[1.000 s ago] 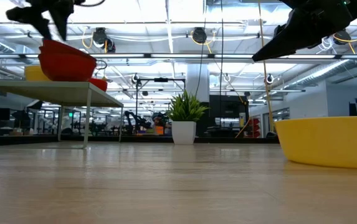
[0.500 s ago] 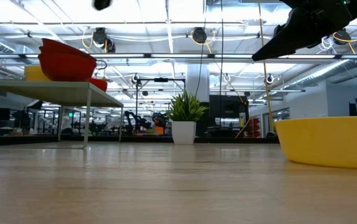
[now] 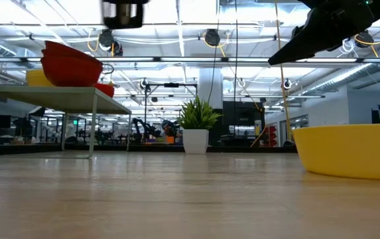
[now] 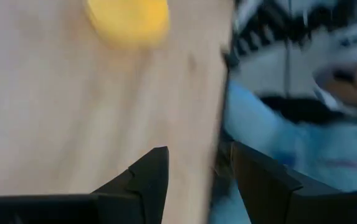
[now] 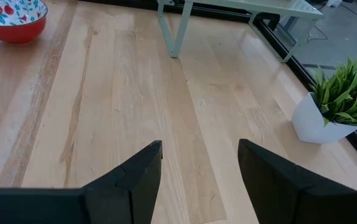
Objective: Pick & Place Mini bowls
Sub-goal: Stack the red and white bowl on the red and white bowls on the shelf
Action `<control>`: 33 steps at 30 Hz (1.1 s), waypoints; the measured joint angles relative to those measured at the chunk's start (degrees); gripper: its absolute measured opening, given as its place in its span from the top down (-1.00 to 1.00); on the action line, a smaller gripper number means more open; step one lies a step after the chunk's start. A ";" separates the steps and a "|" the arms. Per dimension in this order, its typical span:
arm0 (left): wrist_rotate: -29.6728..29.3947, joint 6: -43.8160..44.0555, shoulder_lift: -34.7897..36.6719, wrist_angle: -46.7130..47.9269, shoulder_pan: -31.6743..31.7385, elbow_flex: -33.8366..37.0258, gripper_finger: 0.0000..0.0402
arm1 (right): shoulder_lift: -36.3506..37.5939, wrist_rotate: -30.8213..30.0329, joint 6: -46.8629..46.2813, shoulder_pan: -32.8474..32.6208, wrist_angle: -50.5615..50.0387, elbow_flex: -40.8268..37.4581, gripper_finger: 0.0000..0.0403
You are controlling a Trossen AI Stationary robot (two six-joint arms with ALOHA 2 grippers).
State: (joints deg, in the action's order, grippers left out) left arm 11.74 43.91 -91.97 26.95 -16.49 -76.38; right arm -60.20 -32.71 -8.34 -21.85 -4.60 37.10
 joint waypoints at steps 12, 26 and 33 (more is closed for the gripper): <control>13.47 41.23 -6.33 13.12 -13.06 0.00 0.12 | 0.00 -0.01 -1.34 0.00 -0.04 -0.02 0.01; -10.56 75.61 -6.88 19.87 -24.93 0.03 0.12 | 0.00 0.01 0.46 0.00 -0.20 -0.02 0.01; -10.33 72.04 -12.26 23.39 -25.75 0.04 0.12 | 0.00 0.01 0.46 0.00 -0.17 -0.02 0.01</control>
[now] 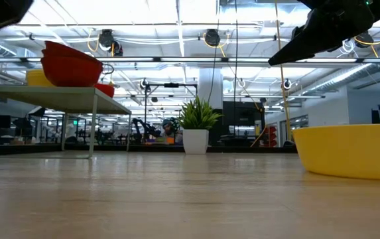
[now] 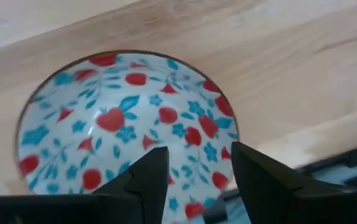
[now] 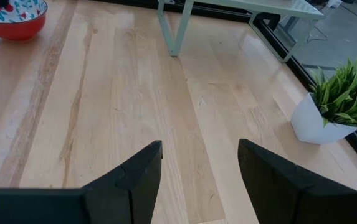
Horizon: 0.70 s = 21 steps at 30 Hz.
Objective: Pick & Place Mini bowls
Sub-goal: Stack the red and white bowl on the red and white bowls on the shelf
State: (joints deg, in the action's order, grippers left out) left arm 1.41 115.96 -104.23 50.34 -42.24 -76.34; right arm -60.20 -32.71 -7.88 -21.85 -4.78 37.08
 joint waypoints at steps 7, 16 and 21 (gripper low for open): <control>0.72 -4.30 -3.43 -0.45 0.76 0.00 0.12 | 0.00 0.00 0.00 0.00 0.02 0.00 0.01; 3.03 -6.73 -1.83 -0.45 1.81 0.00 0.12 | 0.00 0.00 0.00 0.00 0.05 0.00 0.01; 1.56 -5.91 0.57 -0.45 1.76 0.00 0.12 | 0.00 0.00 0.00 0.00 0.04 0.00 0.01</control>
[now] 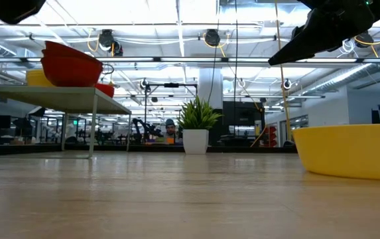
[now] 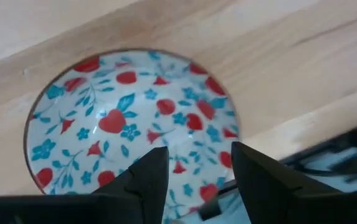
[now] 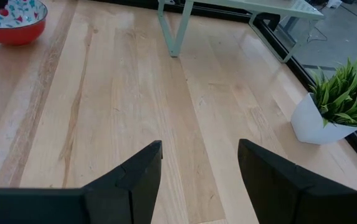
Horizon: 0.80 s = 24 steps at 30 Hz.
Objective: Pick & Place Mini bowls
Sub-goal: Stack the red and white bowl on the red and white bowls on the shelf
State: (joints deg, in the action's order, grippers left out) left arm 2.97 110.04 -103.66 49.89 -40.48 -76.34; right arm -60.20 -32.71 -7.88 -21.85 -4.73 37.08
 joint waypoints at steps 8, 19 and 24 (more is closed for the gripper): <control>-3.12 2.65 -0.68 -3.62 -0.52 -0.04 0.12 | 0.00 0.00 0.01 0.00 -0.05 0.00 0.01; -2.52 1.84 -4.06 -6.20 -0.51 0.00 0.12 | 0.00 0.00 0.00 0.00 -0.24 0.00 0.01; 0.64 1.16 -4.88 -2.31 0.13 0.00 0.14 | 0.00 0.00 0.02 0.00 -0.26 0.00 0.01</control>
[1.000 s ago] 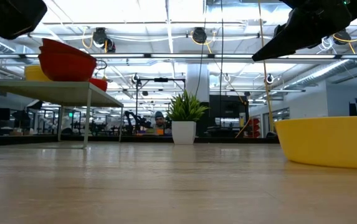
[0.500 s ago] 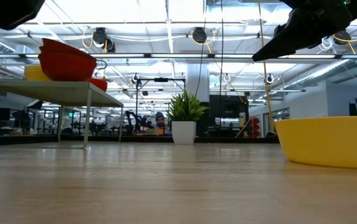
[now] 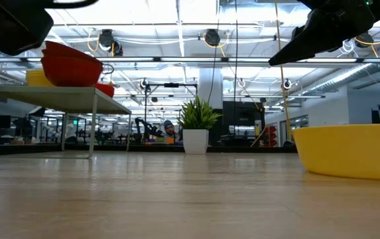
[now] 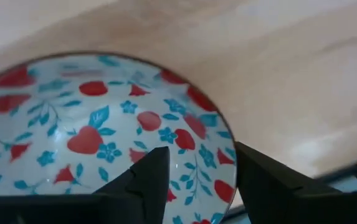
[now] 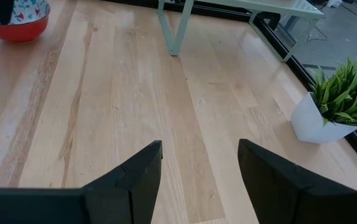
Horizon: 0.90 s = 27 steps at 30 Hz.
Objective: Pick & Place Mini bowls
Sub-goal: Stack the red and white bowl on the red and white bowls on the shelf
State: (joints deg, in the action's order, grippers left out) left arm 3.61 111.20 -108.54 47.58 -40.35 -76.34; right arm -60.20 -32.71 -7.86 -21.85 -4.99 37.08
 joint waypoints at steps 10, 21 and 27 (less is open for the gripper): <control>2.68 -4.79 0.42 0.64 2.07 -0.20 0.85 | 0.00 -0.02 0.00 0.00 -0.02 0.00 0.01; -4.16 -12.09 2.41 0.46 3.63 -5.64 0.96 | -0.04 0.00 1.25 0.00 -0.01 0.00 0.01; -13.35 -30.93 2.43 -1.01 6.68 -14.46 0.94 | -0.04 -0.02 1.27 0.00 0.00 0.00 0.01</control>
State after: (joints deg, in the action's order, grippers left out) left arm -9.75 80.27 -106.10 46.57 -33.66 -90.80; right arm -60.25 -32.73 -6.59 -21.85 -4.99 37.08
